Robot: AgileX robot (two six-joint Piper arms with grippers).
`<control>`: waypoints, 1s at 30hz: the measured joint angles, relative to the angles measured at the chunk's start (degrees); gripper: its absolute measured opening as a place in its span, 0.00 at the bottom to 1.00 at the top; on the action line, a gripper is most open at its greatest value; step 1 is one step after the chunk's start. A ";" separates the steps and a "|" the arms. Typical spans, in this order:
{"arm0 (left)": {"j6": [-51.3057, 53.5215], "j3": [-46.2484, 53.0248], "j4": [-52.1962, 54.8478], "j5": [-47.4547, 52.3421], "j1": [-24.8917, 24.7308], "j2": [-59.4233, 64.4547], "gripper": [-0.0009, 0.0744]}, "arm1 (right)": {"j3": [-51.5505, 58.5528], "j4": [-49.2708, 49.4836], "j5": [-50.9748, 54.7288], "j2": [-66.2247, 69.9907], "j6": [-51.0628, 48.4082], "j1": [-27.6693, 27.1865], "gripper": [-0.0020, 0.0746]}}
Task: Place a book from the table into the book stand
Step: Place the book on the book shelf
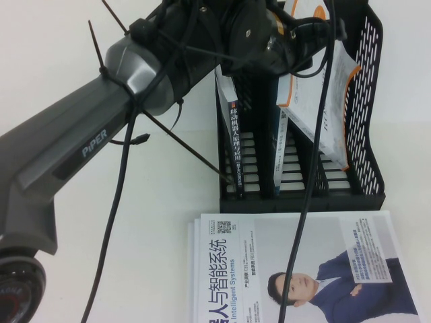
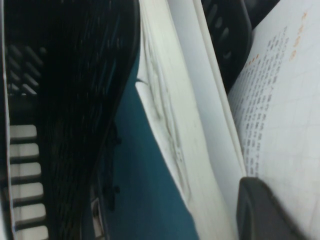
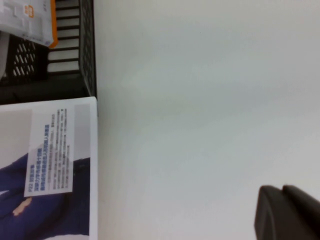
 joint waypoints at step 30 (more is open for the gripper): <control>8.89 -7.90 4.48 15.05 -6.58 1.87 0.15 | 0.00 0.98 -1.26 0.00 -1.08 0.00 0.02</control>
